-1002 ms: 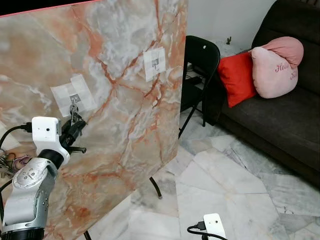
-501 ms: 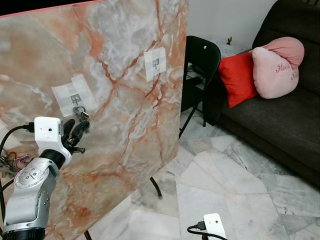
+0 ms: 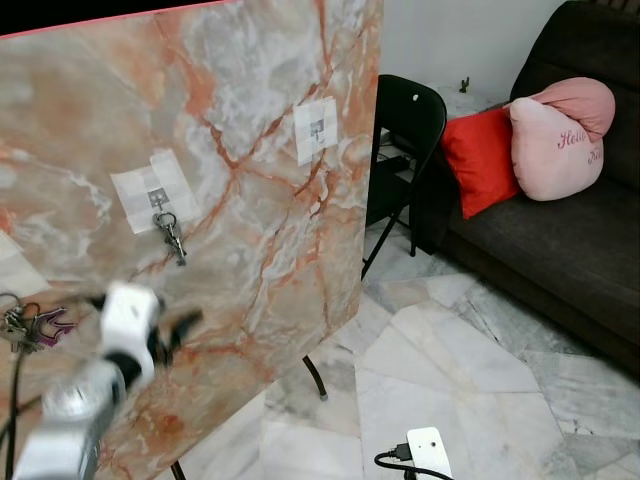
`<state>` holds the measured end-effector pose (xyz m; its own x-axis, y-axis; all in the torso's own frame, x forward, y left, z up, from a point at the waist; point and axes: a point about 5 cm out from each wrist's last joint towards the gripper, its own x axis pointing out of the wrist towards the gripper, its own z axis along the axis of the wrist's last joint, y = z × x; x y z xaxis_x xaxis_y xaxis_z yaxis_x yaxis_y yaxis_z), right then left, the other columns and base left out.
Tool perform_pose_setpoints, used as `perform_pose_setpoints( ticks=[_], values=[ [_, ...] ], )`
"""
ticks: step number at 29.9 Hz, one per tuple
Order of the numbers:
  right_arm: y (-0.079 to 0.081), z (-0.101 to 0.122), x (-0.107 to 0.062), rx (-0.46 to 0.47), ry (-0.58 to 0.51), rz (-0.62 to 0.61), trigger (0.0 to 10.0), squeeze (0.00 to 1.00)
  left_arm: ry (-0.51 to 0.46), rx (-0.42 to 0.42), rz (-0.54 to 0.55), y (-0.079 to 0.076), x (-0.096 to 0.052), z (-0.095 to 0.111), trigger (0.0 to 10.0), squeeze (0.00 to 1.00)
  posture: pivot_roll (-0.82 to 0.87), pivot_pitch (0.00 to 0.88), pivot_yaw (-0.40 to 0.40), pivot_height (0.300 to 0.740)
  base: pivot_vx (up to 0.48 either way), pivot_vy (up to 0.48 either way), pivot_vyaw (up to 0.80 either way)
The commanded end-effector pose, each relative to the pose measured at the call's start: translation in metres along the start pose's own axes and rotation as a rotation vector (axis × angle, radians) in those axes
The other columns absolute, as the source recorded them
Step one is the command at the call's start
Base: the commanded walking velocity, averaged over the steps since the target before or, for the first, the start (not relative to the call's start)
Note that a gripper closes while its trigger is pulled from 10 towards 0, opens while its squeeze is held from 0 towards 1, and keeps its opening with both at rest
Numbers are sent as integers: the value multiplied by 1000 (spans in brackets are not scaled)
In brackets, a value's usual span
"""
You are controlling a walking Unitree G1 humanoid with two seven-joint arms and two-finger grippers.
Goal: Hang keys on a hook
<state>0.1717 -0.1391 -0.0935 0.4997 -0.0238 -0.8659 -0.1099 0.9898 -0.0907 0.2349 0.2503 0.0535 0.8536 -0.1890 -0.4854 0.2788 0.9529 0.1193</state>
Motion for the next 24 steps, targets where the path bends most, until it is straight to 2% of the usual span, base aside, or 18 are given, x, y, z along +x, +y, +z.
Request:
perform_pose_setpoints(
  ticks=[1, 6, 7, 9, 11, 13, 17, 22, 24],
  values=[
    [1, 0, 0, 18, 0, -4, 10000, 0, 47, 25, -18, -3, 1, -12, 10000, 0, 82, 0, -34, 728, 0, 0, 0],
    [0, -1, 0, 30, 9, -11, 10000, 0, 193, 42, 14, -5, 6, -50, 10000, 0, 91, 0, -36, 728, 0, 0, 0],
    [0, -2, 0, 30, 14, -13, 10000, 0, 258, -15, 64, -4, 10, -69, 10000, 0, 86, 0, -36, 728, 0, 0, 0],
    [0, -2, 0, 31, 20, -17, 10000, 0, 289, -78, 127, -4, 13, -82, 10000, 0, 79, 0, -35, 728, 0, 0, 0],
    [0, -3, 0, 34, 23, -19, 10000, 0, 298, -129, 174, -5, 14, -89, 10000, 0, 76, 0, -36, 728, 0, 0, 0],
    [0, -3, 0, 36, 23, -20, 10000, 0, 298, -144, 182, -5, 15, -91, 10000, 0, 77, 0, -36, 728, 0, 0, 0],
    [0, -6, 0, 95, 50, -38, 10000, 0, 428, -171, 205, -21, 14, -120, 10000, 0, 89, 0, -27, 728, 0, 0, 0],
    [2, -8, -1, 150, 62, -45, 10000, 0, 473, -207, 250, -24, 10, -131, 10000, 0, 61, 0, -6, 728, 0, 0, 0],
    [6, -10, -1, 199, 68, -46, 10000, 0, 471, -240, 285, -26, 10, -134, 10000, 0, 42, 0, 14, 728, 0, 0, 0]
  ],
)
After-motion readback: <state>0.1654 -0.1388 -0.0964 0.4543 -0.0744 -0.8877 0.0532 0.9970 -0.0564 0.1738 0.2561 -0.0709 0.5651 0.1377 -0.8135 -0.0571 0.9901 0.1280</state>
